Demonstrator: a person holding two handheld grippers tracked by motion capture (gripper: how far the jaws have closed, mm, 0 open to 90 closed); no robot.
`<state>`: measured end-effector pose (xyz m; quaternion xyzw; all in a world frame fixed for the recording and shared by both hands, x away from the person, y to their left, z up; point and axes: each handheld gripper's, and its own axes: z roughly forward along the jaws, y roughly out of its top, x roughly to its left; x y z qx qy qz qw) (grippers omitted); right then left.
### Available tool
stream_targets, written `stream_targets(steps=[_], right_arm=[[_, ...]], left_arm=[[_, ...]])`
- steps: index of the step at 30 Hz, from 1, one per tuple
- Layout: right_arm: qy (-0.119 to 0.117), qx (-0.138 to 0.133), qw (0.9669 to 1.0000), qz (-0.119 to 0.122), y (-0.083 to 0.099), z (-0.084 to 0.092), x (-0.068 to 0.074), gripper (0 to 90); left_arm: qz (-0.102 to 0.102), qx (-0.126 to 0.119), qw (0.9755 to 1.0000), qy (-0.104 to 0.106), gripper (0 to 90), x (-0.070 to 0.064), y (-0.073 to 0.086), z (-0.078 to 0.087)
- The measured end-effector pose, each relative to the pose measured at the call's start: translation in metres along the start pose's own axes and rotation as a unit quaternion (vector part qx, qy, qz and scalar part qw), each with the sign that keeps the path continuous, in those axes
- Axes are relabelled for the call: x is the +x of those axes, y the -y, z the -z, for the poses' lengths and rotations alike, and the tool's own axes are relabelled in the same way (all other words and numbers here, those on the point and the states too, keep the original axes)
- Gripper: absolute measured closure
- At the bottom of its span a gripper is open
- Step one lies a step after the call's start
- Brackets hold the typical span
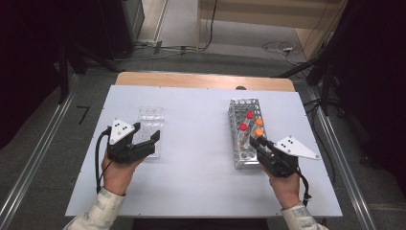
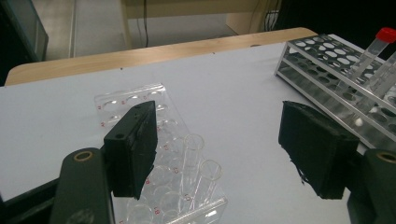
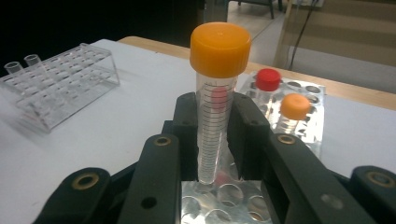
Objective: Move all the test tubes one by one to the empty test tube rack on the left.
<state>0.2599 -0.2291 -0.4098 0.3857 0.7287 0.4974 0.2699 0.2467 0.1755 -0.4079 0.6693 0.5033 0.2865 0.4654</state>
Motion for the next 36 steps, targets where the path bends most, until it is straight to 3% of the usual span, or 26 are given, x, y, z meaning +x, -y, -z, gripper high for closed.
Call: stream_targets(steps=[14, 25, 33, 36], right_arm=[[-0.04, 0.018, 0.999, 0.011, 0.004, -0.013, 0.025, 71.6], [-0.074, 0.034, 0.9962, 0.032, 0.005, -0.03, 0.049, 71.6], [-0.093, 0.046, 0.9936, 0.043, 0.007, -0.043, 0.066, 71.6], [-0.103, 0.049, 0.9922, 0.049, 0.007, -0.048, 0.073, 71.6]], left_arm=[[-0.001, -0.002, 1.0, 0.002, 28.7, -0.001, 0.0, 0.001], [-0.006, -0.002, 0.9999, 0.01, 28.7, -0.008, 0.0, 0.0], [-0.011, 0.0, 0.9989, 0.044, 28.4, -0.021, 0.001, 0.0], [-0.019, 0.007, 0.9982, 0.056, 22.3, -0.028, 0.0, -0.001]])
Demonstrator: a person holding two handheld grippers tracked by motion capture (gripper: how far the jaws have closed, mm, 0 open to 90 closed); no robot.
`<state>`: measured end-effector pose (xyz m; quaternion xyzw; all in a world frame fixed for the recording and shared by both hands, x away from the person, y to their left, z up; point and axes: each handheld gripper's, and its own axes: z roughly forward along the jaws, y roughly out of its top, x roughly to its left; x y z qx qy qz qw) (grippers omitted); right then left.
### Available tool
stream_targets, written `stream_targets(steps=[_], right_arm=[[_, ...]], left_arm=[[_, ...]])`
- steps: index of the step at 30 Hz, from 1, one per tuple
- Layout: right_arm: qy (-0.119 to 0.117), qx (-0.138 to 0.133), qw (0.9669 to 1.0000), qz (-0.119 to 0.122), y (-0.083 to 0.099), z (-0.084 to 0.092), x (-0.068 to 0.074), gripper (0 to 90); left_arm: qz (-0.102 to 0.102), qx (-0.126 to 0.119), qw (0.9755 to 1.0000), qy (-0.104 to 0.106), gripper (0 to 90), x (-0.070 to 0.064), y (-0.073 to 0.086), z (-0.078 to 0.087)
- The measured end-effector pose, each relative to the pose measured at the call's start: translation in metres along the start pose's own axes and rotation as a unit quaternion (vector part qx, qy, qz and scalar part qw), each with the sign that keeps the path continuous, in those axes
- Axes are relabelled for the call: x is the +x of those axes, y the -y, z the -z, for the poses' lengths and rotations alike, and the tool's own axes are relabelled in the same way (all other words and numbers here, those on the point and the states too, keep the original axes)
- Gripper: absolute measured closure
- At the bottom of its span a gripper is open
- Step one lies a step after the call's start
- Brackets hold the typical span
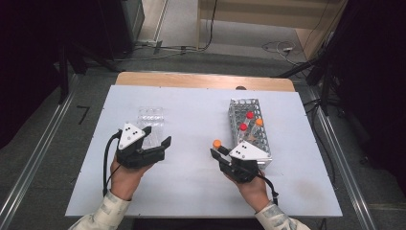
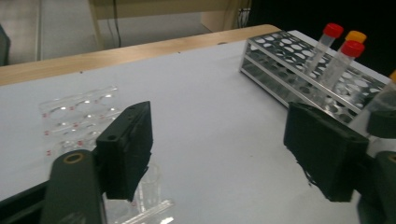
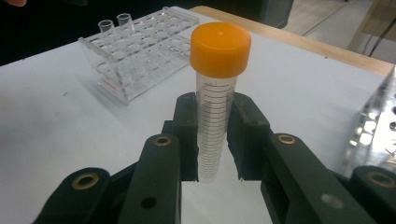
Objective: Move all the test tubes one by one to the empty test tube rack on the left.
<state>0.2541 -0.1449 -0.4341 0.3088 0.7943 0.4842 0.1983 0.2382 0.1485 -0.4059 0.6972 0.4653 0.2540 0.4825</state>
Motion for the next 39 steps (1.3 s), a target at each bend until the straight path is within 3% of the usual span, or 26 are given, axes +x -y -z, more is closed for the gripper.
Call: stream_targets(steps=[6, 17, 28, 39], right_arm=[[-0.015, 0.003, 0.9998, 0.009, -0.003, -0.012, 0.012, 71.6], [-0.031, 0.011, 0.9992, 0.022, -0.013, -0.035, 0.031, 71.6], [-0.047, 0.017, 0.9984, 0.026, -0.017, -0.053, 0.045, 71.5], [-0.064, 0.01, 0.9973, 0.034, -0.024, -0.058, 0.058, 71.5]], left_arm=[[-0.012, 0.014, 0.9997, 0.016, 17.3, -0.012, 0.001, -0.004], [-0.023, 0.009, 0.9989, 0.04, 16.2, -0.024, 0.001, -0.004], [-0.038, -0.001, 0.9964, 0.075, 35.6, -0.031, 0.002, 0.0], [-0.055, 0.002, 0.9952, 0.082, 60.0, -0.032, 0.003, 0.0]])
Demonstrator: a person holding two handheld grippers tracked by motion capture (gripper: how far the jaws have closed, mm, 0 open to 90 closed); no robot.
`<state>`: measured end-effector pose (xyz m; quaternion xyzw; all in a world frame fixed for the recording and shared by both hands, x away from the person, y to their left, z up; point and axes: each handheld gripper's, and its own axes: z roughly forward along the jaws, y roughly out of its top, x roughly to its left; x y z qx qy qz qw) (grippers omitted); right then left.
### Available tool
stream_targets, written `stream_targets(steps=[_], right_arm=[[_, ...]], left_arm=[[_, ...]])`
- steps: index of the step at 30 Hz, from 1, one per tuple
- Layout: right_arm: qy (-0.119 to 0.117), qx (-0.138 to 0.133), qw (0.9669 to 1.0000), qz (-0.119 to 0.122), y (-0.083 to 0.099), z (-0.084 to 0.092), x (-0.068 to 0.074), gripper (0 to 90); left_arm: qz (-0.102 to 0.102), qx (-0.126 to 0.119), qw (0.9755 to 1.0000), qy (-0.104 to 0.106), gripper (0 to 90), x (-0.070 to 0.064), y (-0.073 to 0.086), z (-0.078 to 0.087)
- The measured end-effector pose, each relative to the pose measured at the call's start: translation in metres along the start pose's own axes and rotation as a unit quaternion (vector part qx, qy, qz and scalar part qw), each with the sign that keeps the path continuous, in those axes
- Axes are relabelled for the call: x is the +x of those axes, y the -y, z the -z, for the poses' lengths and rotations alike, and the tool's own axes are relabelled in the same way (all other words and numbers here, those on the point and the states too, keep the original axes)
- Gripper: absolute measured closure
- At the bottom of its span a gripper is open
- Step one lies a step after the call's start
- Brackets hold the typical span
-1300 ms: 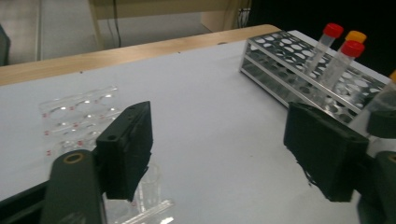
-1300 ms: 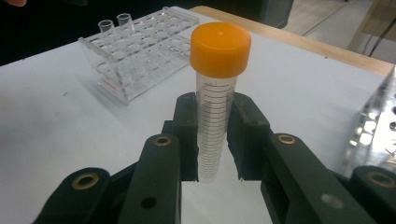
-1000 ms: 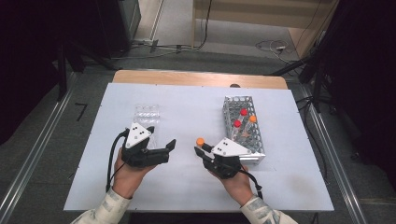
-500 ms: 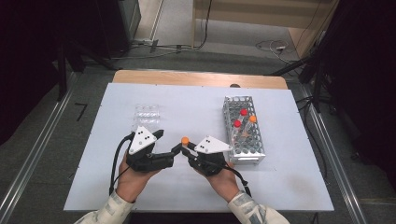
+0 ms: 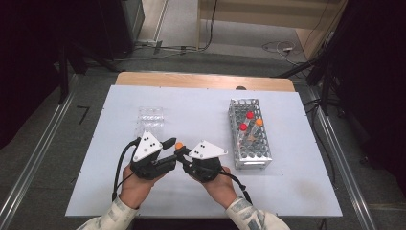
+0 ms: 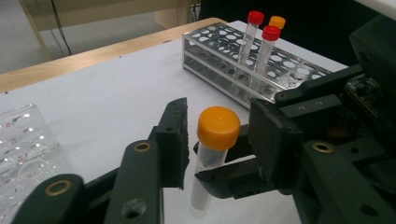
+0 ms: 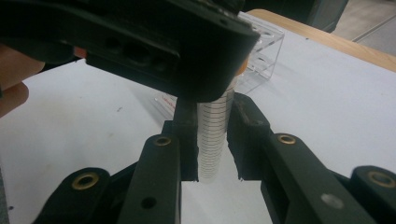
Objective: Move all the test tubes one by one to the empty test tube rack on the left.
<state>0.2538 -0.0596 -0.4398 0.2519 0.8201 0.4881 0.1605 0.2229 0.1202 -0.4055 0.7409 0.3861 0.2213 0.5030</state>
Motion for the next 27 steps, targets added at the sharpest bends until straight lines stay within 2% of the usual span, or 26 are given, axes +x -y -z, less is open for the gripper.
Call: stream_targets(steps=[7, 12, 13, 18, 23, 27], right_arm=[[-0.003, -0.003, 1.0, 0.003, -0.002, -0.001, 0.001, 71.5], [-0.002, -0.001, 1.0, 0.002, -0.002, -0.001, 0.002, 71.1], [-0.003, -0.002, 1.0, 0.003, -0.002, -0.001, 0.002, 69.2], [-0.016, 0.003, 0.9999, -0.004, -0.002, 0.0, -0.001, 45.2], [-0.016, 0.009, 0.9997, -0.015, -0.001, 0.001, -0.005, 28.8], [-0.015, 0.013, 0.9997, -0.016, 0.0, 0.004, -0.008, 26.0]], left_arm=[[0.0, 0.003, 1.0, -0.004, 68.6, 0.001, 0.001, 0.0], [0.001, 0.004, 1.0, -0.007, 69.6, 0.002, 0.001, 0.0], [0.001, 0.004, 1.0, -0.008, 69.7, 0.002, 0.001, 0.0], [0.005, 0.002, 0.9999, -0.01, 69.7, 0.004, 0.0, 0.002], [0.012, 0.0, 0.9999, -0.012, 69.7, 0.008, -0.001, 0.004], [0.018, -0.005, 0.9998, -0.012, 69.7, 0.012, -0.004, 0.009]])
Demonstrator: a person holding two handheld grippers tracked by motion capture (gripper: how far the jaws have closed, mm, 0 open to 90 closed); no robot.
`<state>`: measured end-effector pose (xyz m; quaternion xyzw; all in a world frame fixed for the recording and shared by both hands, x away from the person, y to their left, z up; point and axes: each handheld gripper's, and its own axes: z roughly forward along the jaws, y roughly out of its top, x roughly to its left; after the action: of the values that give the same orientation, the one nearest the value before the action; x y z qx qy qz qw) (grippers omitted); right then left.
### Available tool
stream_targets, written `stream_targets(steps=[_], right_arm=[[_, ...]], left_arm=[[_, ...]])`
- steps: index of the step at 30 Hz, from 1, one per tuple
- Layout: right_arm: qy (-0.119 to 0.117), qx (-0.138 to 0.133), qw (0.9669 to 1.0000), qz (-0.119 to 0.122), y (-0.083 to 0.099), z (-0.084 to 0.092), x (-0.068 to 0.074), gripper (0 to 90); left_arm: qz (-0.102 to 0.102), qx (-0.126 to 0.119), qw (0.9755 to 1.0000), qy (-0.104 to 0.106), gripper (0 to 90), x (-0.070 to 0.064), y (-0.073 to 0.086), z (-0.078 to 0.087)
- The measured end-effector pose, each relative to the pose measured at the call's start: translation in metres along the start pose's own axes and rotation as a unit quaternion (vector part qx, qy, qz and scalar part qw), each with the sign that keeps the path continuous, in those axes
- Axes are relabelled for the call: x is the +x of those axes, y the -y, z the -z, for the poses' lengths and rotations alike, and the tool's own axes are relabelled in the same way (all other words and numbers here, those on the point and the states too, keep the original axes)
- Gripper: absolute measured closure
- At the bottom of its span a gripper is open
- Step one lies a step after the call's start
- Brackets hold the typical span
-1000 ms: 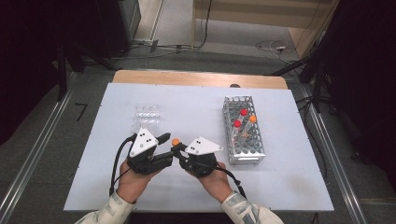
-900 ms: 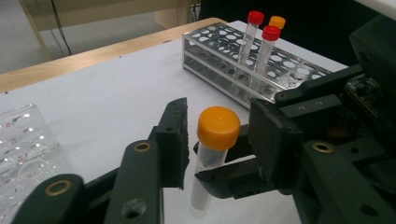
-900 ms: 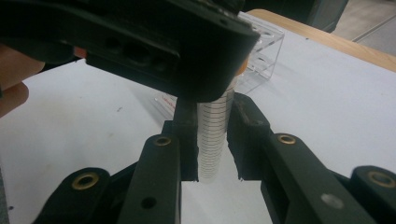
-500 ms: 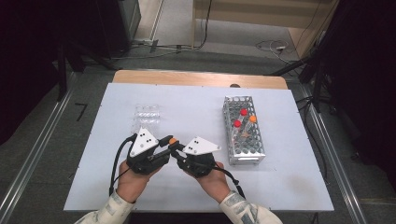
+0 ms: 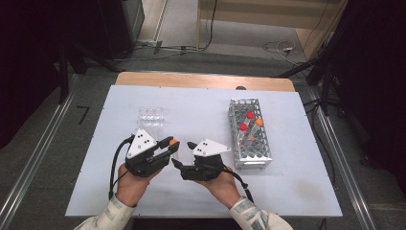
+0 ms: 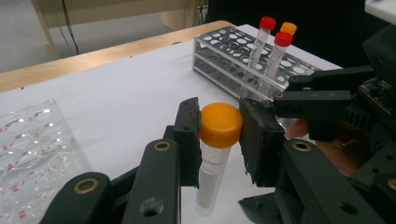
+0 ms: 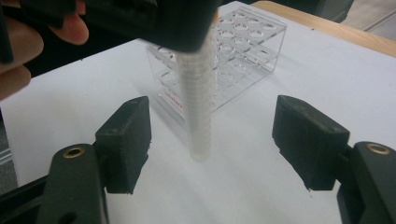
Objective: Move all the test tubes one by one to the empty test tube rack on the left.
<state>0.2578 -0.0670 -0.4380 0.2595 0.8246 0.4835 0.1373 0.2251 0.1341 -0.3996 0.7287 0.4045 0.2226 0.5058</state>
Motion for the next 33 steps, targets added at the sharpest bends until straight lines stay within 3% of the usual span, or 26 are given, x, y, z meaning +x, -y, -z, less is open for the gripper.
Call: stream_targets(steps=[11, 26, 30, 33], right_arm=[[0.005, 0.001, 1.0, -0.004, 0.01, 0.023, -0.005, 25.7], [0.022, 0.0, 0.9995, -0.022, 0.021, 0.036, -0.017, 25.9], [0.025, -0.002, 0.9995, -0.022, 0.023, 0.039, -0.019, 25.9], [0.027, -0.002, 0.9993, -0.025, 0.023, 0.04, -0.02, 26.0]], left_arm=[[0.022, -0.012, 0.9996, -0.015, 69.8, 0.018, -0.008, 0.016], [0.037, -0.005, 0.9989, -0.029, 69.7, 0.044, -0.018, 0.038], [0.042, -0.007, 0.9982, -0.041, 69.8, 0.052, -0.019, 0.044], [0.044, -0.009, 0.997, -0.063, 69.7, 0.059, -0.02, 0.045]])
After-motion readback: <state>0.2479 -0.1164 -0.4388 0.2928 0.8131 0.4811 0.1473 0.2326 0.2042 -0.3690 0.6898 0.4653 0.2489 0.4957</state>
